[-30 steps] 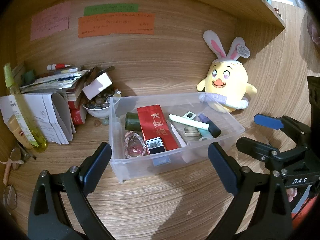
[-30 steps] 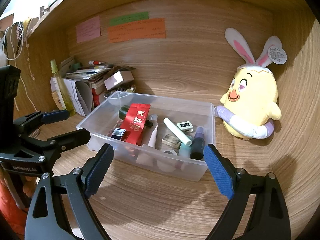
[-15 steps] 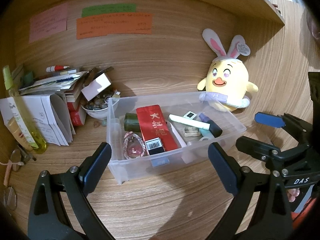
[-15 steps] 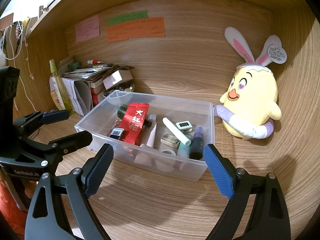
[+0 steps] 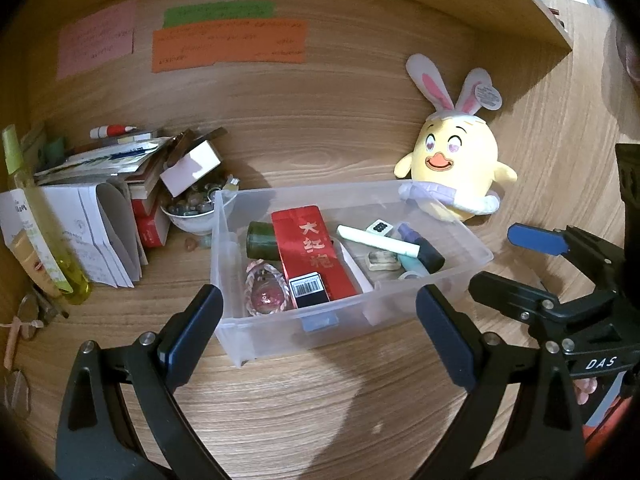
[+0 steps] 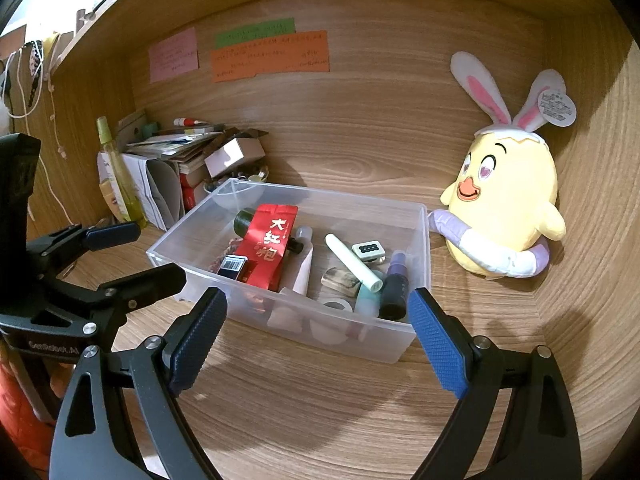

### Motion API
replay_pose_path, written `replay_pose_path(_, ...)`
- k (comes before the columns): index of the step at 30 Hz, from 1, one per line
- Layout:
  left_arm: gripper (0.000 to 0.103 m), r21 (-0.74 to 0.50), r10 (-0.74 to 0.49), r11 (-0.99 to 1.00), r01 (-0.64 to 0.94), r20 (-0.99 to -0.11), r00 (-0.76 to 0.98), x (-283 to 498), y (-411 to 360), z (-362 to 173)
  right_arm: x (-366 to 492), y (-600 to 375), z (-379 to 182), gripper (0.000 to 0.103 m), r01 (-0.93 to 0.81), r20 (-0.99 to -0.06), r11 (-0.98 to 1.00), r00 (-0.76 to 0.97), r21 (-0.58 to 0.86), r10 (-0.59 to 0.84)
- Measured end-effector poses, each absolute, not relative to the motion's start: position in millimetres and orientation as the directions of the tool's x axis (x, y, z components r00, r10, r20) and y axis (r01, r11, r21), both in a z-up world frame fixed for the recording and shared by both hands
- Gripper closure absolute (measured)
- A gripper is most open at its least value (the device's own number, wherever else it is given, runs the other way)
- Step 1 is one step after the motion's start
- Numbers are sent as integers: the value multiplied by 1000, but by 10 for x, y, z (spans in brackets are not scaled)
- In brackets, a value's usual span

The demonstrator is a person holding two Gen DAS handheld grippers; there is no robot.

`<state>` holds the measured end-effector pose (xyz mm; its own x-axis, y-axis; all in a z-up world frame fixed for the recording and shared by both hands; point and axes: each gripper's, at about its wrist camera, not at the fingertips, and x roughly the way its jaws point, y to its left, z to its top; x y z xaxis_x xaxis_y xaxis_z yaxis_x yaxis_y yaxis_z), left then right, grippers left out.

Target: Organize objects

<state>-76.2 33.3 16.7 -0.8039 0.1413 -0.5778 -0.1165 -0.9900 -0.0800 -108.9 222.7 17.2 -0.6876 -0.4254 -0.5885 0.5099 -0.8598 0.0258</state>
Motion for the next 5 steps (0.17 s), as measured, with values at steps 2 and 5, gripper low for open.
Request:
replay_pose_path(2,5,-78,141,-990,-118,-575,-806,-756,338,175,-1090,2221,167,12,511,-589,-859,-688,23,-424)
replay_pose_path(5,5,-79,143,-990,-119,-574,-806,-755,334,178,-1080,2213,165,12,510,-589,-860,-688,22,-423)
